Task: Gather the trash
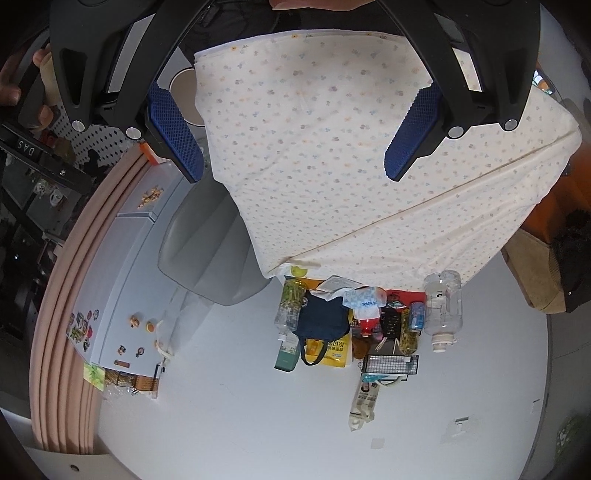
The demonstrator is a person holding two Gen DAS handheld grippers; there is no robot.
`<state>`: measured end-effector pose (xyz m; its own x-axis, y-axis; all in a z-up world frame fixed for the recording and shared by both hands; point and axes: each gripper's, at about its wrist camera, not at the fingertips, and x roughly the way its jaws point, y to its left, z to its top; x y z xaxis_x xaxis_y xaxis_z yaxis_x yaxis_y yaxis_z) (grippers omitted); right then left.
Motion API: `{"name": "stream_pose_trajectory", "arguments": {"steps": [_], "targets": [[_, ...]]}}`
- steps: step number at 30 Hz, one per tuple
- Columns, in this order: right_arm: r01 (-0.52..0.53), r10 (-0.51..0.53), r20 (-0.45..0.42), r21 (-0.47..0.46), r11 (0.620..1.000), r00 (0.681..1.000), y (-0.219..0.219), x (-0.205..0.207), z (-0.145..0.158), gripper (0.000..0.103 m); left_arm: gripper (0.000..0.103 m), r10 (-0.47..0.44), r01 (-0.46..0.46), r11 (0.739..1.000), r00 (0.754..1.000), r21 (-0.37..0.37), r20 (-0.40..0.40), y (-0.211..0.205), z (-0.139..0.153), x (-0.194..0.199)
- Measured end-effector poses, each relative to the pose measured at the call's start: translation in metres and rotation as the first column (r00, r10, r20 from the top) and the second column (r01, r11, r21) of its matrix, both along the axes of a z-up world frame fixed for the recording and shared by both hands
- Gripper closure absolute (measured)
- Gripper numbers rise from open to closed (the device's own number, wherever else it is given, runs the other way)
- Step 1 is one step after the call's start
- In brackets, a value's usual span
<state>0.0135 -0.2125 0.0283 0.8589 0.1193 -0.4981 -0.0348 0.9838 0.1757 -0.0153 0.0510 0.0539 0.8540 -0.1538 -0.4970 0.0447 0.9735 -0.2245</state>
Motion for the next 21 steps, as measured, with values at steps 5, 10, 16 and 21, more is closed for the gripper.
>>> {"name": "stream_pose_trajectory", "arguments": {"steps": [5, 10, 16, 21], "targets": [[-0.003, 0.003, -0.003, 0.000, 1.000, 1.000, 0.002, 0.001, 0.000, 0.008, 0.006, -0.001, 0.001, 1.000, 1.000, 0.001, 0.003, 0.000, 0.000, -0.004], [-0.004, 0.004, -0.005, 0.008, 1.000, 1.000, 0.008, 0.003, 0.000, 0.008, 0.006, -0.011, 0.011, 1.000, 1.000, 0.003, 0.006, 0.005, -0.001, -0.009], [-0.015, 0.015, 0.007, -0.028, 1.000, 1.000, 0.018, 0.006, -0.005, 0.008, 0.006, -0.006, 0.005, 0.999, 1.000, 0.035, 0.023, 0.010, 0.001, -0.005], [-0.009, 0.008, -0.018, -0.009, 1.000, 1.000, 0.010, 0.017, -0.019, 0.008, 0.006, 0.006, -0.006, 0.999, 1.000, 0.037, -0.007, 0.011, -0.006, 0.007]]}}
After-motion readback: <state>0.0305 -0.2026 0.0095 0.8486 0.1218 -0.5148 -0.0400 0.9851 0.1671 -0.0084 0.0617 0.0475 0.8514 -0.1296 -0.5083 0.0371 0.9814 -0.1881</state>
